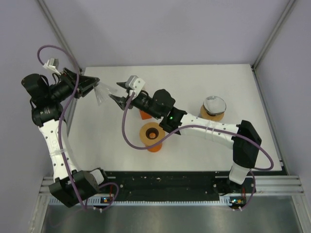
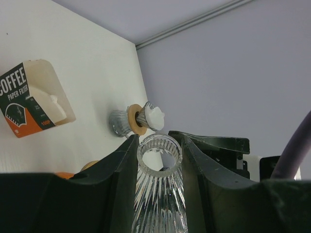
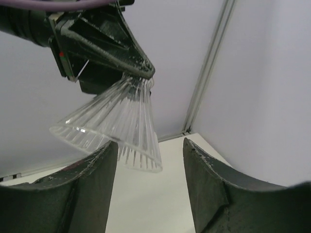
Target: Place the coffee filter in the dripper
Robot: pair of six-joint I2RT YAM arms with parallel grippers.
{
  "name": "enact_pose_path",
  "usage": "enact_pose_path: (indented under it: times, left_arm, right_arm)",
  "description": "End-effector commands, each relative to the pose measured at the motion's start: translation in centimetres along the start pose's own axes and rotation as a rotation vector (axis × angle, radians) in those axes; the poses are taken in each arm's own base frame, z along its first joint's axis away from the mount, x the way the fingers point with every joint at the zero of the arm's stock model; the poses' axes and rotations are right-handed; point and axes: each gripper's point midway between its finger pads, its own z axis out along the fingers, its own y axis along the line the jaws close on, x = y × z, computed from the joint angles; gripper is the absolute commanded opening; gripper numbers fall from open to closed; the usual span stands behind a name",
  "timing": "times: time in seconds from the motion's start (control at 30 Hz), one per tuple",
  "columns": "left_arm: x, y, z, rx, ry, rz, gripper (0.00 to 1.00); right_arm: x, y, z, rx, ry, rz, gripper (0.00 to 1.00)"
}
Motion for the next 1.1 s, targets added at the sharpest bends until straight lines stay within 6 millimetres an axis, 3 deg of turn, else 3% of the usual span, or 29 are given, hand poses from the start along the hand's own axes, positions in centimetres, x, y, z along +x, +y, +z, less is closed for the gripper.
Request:
enact_pose_path:
  times: [0.0, 0.13, 0.3, 0.43, 0.47, 0.57, 0.77, 0.93, 1.07]
  left_arm:
    - [0.7, -1.5, -0.3, 0.040, 0.013, 0.053, 0.00]
    - [1.0, -1.3, -0.2, 0.042, 0.023, 0.043, 0.00]
    - [1.0, -1.0, -0.1, 0.040, 0.028, 0.029, 0.00]
    - [1.3, 0.4, 0.2, 0.026, 0.038, -0.018, 0.00]
    - [1.3, 0.7, 0.2, 0.022, 0.037, -0.022, 0.04]
    - [1.1, 1.4, 0.4, 0.011, 0.031, -0.015, 0.35]
    - [-0.8, 3.3, 0.8, -0.063, -0.024, 0.151, 0.70]
    - [-2.3, 5.2, 0.7, -0.163, -0.056, 0.308, 0.76]
    - [-2.8, 4.8, 0.5, -0.281, -0.065, 0.613, 0.73]
  right_arm:
    - [-2.9, -0.3, 1.7, 0.009, -0.078, -0.013, 0.53]
    - [-2.5, 0.3, 2.2, -0.020, -0.076, -0.014, 0.25]
    - [-2.0, 0.7, 2.0, -0.043, -0.052, -0.024, 0.00]
    - [-2.4, 0.2, 1.0, -0.027, -0.041, -0.042, 0.00]
    - [-2.3, 0.1, 0.7, -0.024, -0.025, -0.047, 0.00]
    - [-1.9, -0.6, 0.0, -0.001, 0.050, -0.041, 0.00]
    - [0.3, -2.4, -3.0, 0.034, 0.250, 0.019, 0.00]
    - [2.0, -3.9, -6.4, 0.040, 0.406, 0.112, 0.00]
    - [2.9, -5.4, -9.3, 0.102, 0.567, 0.241, 0.00]
